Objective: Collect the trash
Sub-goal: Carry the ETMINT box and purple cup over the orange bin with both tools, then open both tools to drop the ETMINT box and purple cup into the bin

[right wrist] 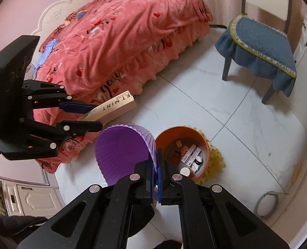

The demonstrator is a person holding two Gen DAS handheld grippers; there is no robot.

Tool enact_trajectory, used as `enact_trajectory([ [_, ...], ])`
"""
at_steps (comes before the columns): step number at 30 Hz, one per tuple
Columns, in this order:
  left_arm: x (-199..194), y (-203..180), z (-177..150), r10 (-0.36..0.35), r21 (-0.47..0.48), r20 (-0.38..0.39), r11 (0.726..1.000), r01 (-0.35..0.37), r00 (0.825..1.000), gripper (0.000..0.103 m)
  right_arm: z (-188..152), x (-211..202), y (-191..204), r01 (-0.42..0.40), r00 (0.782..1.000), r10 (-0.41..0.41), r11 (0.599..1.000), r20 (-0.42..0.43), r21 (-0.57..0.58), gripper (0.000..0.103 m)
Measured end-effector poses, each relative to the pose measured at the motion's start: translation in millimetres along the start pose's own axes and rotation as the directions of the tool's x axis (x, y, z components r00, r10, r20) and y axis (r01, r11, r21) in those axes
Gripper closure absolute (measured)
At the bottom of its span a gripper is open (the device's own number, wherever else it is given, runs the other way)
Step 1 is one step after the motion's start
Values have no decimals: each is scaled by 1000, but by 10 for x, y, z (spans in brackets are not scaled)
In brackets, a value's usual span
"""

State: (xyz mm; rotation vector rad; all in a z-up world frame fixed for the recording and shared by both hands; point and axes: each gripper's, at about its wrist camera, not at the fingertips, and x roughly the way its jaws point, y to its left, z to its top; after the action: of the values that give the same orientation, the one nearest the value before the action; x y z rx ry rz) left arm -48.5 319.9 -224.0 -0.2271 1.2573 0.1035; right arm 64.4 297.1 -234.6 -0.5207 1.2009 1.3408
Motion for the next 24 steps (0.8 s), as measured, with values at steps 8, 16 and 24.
enact_trajectory([
  [8,371,74,27,-24,-2,-32,1000,24,999,74,31,463,-228,26,999,-25,999,-36,33,100],
  [16,631,94,41,-47,0,-66,999,47,997,74,45,815,-411,41,997,-36,997,-73,65,100],
  [24,810,148,38,-55,-13,-84,998,54,995,73,32,1087,-510,57,993,-47,994,-105,92,99],
])
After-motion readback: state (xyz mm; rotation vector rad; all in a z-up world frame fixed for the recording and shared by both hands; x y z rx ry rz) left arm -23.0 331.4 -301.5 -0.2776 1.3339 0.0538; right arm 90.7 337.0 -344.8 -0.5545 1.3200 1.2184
